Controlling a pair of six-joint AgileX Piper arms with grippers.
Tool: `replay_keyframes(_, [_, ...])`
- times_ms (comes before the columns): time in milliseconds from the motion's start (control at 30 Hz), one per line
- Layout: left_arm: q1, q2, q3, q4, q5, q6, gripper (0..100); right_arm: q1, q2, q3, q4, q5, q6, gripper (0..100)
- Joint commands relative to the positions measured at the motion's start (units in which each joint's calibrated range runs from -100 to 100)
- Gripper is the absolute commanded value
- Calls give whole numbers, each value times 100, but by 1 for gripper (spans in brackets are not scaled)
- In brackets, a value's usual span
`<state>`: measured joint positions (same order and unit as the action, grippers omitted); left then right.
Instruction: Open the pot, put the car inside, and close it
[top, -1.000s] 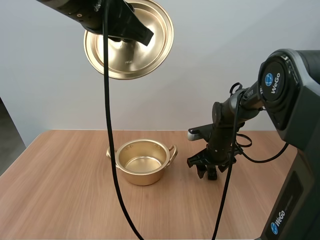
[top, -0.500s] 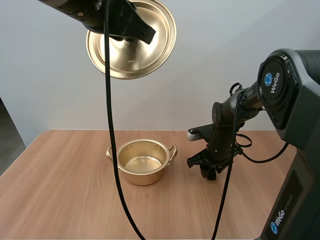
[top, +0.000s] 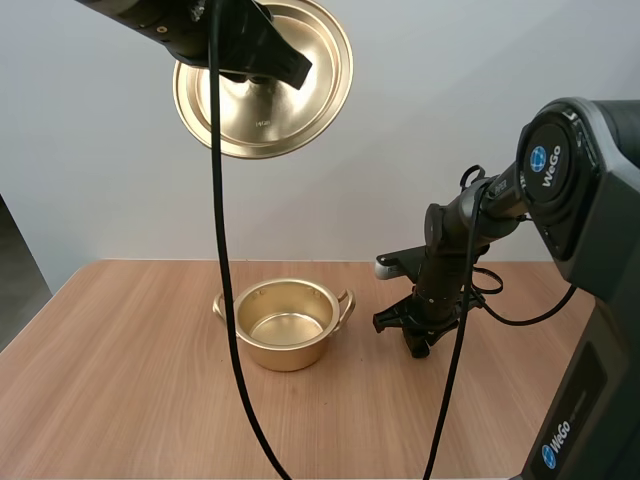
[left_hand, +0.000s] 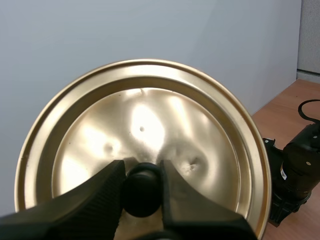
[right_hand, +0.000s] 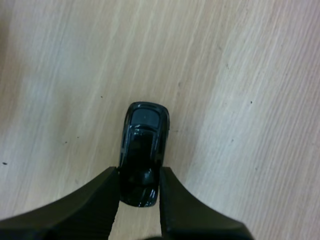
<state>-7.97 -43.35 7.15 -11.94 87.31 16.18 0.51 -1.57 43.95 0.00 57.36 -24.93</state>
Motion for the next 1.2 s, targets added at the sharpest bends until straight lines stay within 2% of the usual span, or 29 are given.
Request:
replay_keyframes(0, [2, 6, -7, -5, 0, -3, 0, 4, 4, 1, 0, -14, 1, 27])
replay_keyframes(900, [2, 6, -32, -4, -18, -3, 0, 4, -321, -14, -107, 164, 1, 27])
replay_keyframes(1167, [2, 6, -487, -4, 2, -32, 0, 4, -606, -199, -107, 456, 1, 27])
